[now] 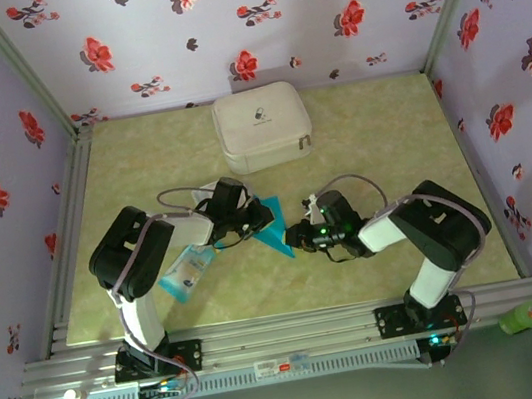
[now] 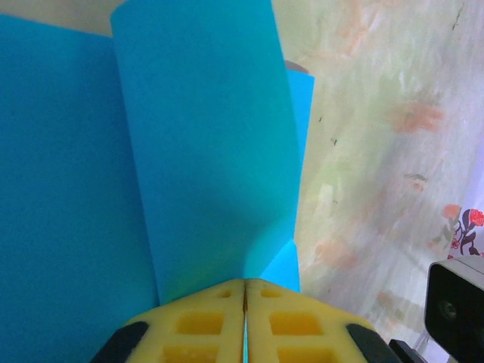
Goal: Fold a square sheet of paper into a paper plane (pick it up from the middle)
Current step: Fourth fold the wing at the center of the table.
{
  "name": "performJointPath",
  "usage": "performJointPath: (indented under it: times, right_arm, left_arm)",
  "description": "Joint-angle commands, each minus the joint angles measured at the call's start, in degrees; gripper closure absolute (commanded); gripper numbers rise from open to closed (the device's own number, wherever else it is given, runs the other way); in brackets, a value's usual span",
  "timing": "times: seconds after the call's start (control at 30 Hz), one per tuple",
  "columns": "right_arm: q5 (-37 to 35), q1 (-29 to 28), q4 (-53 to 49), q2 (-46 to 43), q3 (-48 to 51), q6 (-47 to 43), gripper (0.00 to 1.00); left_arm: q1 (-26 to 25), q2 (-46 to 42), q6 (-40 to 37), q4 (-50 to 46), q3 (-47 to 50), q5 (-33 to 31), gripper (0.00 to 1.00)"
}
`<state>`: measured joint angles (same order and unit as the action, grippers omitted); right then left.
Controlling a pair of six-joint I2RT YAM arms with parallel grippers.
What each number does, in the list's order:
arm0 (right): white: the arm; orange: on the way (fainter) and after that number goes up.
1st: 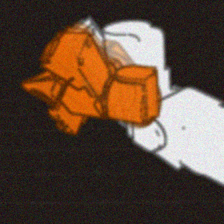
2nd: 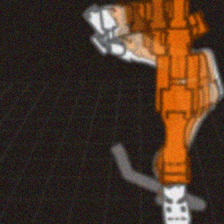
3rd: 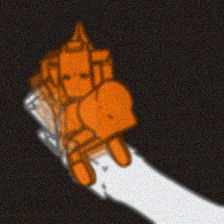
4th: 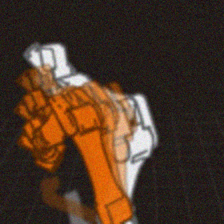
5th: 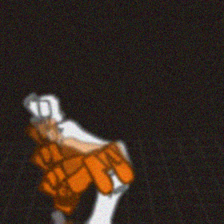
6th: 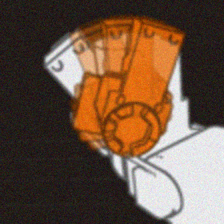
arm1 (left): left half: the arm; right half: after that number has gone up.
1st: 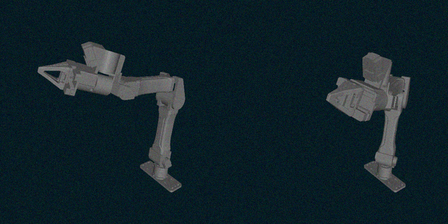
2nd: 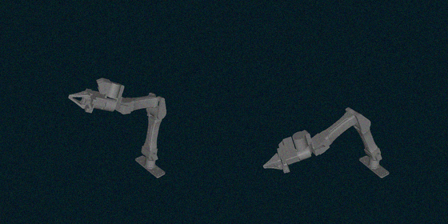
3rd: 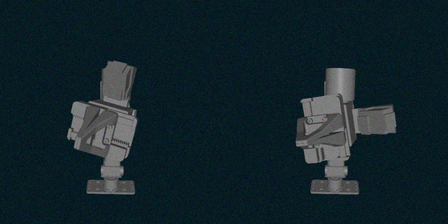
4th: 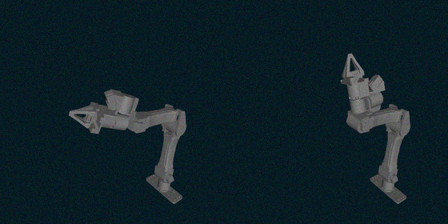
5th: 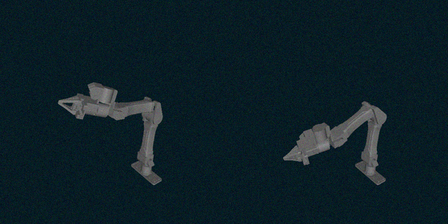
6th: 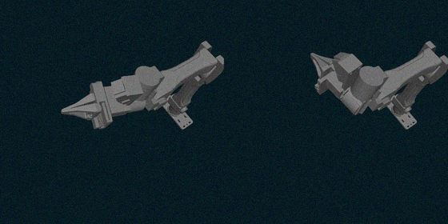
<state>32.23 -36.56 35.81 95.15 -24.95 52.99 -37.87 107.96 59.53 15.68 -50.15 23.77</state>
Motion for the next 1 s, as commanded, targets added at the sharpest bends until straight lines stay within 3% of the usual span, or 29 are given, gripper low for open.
performJointPath:
  times: [0.0, 0.43, 0.77, 0.97]
  right_arm:
    - [0.45, -0.62, -8.01, -1.25, -0.80, -2.76, 0.81]
    - [0.48, -1.06, -14.92, -3.29, -0.56, -4.83, 0.90]
    - [1.12, -1.15, -19.25, -4.97, -0.98, -6.55, 0.85]
    - [1.87, -1.24, -20.62, -5.07, -0.72, -7.29, 0.91]
  left_arm:
    - [0.66, 2.39, -1.82, -4.26, 0.05, -1.67, 0.90]
    - [0.58, 2.60, -1.76, -3.91, 0.36, -1.51, 0.90]
    - [0.64, 2.42, -1.62, -3.65, 0.49, -1.39, 0.90]
    - [0.67, 2.40, -1.61, -3.55, 0.41, -1.38, 0.90]
